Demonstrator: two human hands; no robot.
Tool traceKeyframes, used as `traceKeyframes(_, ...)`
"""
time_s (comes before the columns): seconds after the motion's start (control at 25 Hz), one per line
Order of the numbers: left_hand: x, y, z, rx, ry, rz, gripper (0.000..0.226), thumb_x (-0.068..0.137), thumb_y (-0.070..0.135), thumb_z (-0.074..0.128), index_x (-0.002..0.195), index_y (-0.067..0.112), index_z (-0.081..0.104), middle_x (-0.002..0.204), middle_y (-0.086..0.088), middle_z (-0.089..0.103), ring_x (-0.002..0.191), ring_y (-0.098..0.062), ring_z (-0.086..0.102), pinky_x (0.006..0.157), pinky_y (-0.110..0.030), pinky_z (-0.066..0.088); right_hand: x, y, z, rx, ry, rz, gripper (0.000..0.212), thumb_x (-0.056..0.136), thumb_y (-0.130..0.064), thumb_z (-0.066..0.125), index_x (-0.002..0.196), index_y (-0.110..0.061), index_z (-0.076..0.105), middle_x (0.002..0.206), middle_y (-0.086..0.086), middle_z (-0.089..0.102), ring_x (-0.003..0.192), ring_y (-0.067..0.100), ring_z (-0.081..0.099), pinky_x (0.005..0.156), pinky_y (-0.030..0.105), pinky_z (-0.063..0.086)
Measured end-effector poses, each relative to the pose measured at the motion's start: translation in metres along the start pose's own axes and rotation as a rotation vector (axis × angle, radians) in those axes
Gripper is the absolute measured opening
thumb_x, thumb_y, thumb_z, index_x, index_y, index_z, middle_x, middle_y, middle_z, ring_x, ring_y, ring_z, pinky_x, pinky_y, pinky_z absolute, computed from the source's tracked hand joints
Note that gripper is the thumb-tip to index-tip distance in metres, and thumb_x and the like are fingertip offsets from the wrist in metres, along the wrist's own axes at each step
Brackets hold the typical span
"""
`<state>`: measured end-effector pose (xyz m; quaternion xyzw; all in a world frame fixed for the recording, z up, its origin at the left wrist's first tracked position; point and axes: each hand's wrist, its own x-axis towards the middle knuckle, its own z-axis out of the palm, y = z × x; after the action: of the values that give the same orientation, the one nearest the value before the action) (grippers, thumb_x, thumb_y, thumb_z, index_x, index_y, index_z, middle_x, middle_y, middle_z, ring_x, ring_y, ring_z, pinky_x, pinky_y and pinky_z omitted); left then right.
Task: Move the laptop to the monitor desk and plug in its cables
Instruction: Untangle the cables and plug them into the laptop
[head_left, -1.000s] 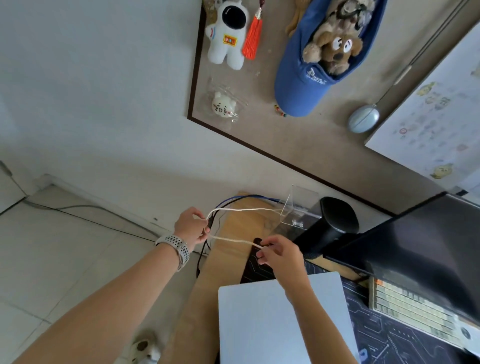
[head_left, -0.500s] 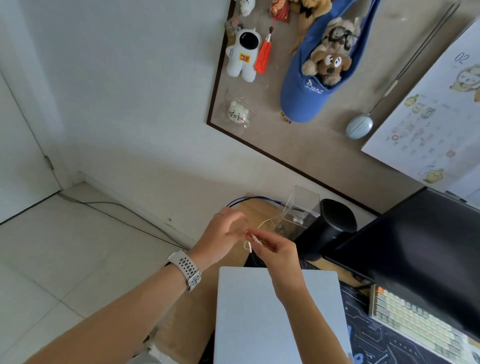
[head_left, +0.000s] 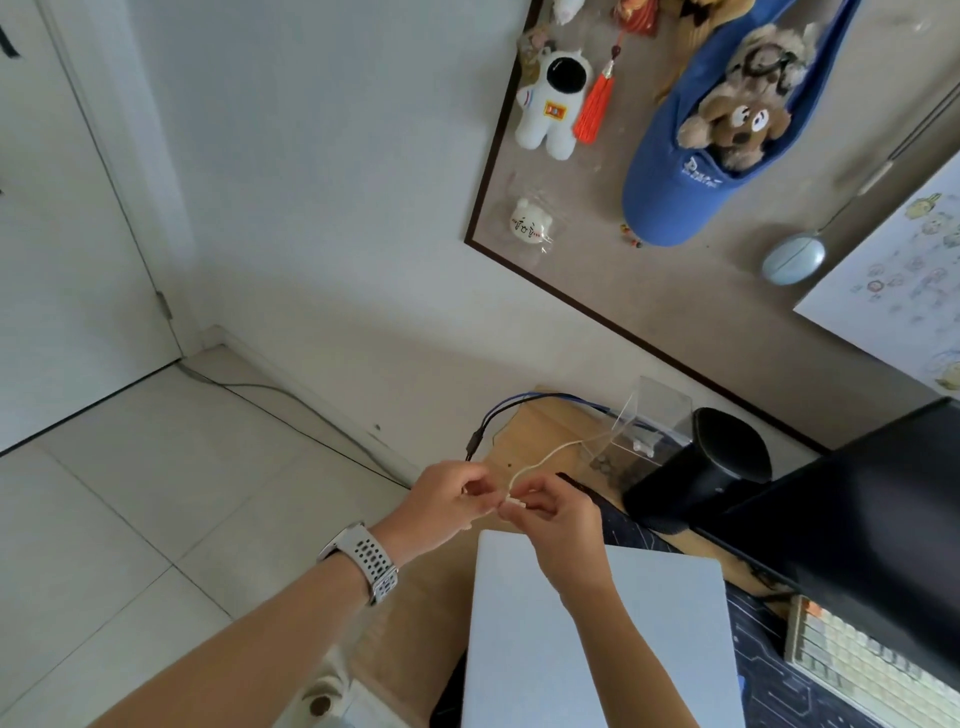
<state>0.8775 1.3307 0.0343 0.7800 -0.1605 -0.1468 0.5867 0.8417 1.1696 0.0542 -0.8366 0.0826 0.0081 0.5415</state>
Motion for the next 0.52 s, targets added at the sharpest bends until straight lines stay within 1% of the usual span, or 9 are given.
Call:
traceKeyframes(0.08,0.004,-0.010,-0.007,-0.033,-0.063,-0.068,0.014,0.089,0.016,0.062,0.077,0.020,0.065,0.065,0.008,0.055,0.060,-0.007,0.053,0.067,-0.034,0.058,0.009,0.007,0.006,-0.049,-0.020,-0.001,0.017,0.070,-0.011,0.081,0.073,-0.019,0.065,0.072,0.006,0.068,0.070,0.018,0.069,0.069,0.029,0.058)
traceKeyframes(0.12,0.007,-0.015,-0.010,-0.012,-0.093,-0.077,0.014,0.089,0.014,0.062,0.077,0.020,0.066,0.065,0.007,0.056,0.059,-0.007,0.054,0.067,-0.033,0.058,0.015,0.010,0.008,-0.073,-0.043,0.011,0.018,0.069,-0.010,0.081,0.071,-0.019,0.065,0.071,0.006,0.068,0.070,0.019,0.069,0.067,0.027,0.058)
traceKeyframes(0.2,0.015,-0.028,-0.013,0.092,-0.114,-0.062,0.011,0.088,0.012,0.063,0.078,0.012,0.068,0.066,-0.001,0.060,0.059,-0.007,0.054,0.064,-0.022,0.054,0.026,0.016,0.014,-0.099,-0.108,0.079,0.016,0.070,-0.007,0.079,0.076,-0.016,0.068,0.074,0.007,0.071,0.072,0.017,0.070,0.070,0.027,0.058)
traceKeyframes(0.24,0.018,-0.033,-0.013,0.150,-0.101,-0.055,0.011,0.087,0.012,0.064,0.078,0.008,0.068,0.067,-0.004,0.063,0.060,-0.008,0.055,0.061,-0.016,0.050,0.030,0.018,0.016,-0.105,-0.150,0.110,0.014,0.072,-0.004,0.077,0.081,-0.013,0.069,0.077,0.007,0.072,0.075,0.017,0.071,0.075,0.030,0.059)
traceKeyframes(0.32,0.023,-0.045,-0.010,0.227,-0.072,-0.079,0.012,0.086,0.010,0.064,0.075,0.005,0.066,0.066,-0.002,0.062,0.063,-0.013,0.058,0.058,-0.011,0.041,0.040,0.026,0.021,-0.183,-0.182,0.132,0.016,0.077,0.002,0.069,0.087,-0.011,0.070,0.078,0.004,0.073,0.076,0.012,0.071,0.079,0.034,0.059)
traceKeyframes(0.36,0.025,-0.053,-0.009,0.240,-0.080,-0.104,0.013,0.086,0.009,0.063,0.074,0.005,0.065,0.066,-0.001,0.062,0.066,-0.016,0.060,0.063,-0.008,0.038,0.044,0.031,0.022,-0.262,-0.163,0.122,0.018,0.079,0.002,0.066,0.089,-0.013,0.070,0.078,-0.001,0.073,0.076,0.007,0.071,0.080,0.031,0.059)
traceKeyframes(0.4,0.026,-0.061,-0.007,0.245,-0.101,-0.124,0.015,0.086,0.008,0.062,0.072,0.007,0.065,0.066,-0.002,0.063,0.066,-0.017,0.061,0.072,-0.009,0.038,0.047,0.036,0.024,-0.357,-0.145,0.104,0.020,0.080,0.000,0.065,0.091,-0.016,0.070,0.080,-0.007,0.072,0.076,0.003,0.069,0.079,0.026,0.058)
traceKeyframes(0.44,0.027,-0.069,-0.005,0.249,-0.123,-0.140,0.017,0.086,0.007,0.062,0.070,0.009,0.063,0.065,-0.001,0.062,0.064,-0.014,0.060,0.083,-0.015,0.039,0.050,0.042,0.024,-0.449,-0.146,0.097,0.020,0.081,-0.004,0.066,0.093,-0.019,0.071,0.083,-0.012,0.071,0.078,-0.001,0.067,0.078,0.020,0.056)
traceKeyframes(0.52,0.025,-0.082,-0.002,0.241,-0.162,-0.173,0.027,0.086,0.005,0.060,0.063,0.017,0.057,0.060,0.006,0.057,0.058,-0.006,0.052,0.096,-0.034,0.041,0.052,0.053,0.022,-0.613,-0.216,0.138,0.020,0.083,-0.015,0.068,0.100,-0.025,0.070,0.096,-0.016,0.069,0.085,-0.003,0.061,0.074,0.010,0.047)
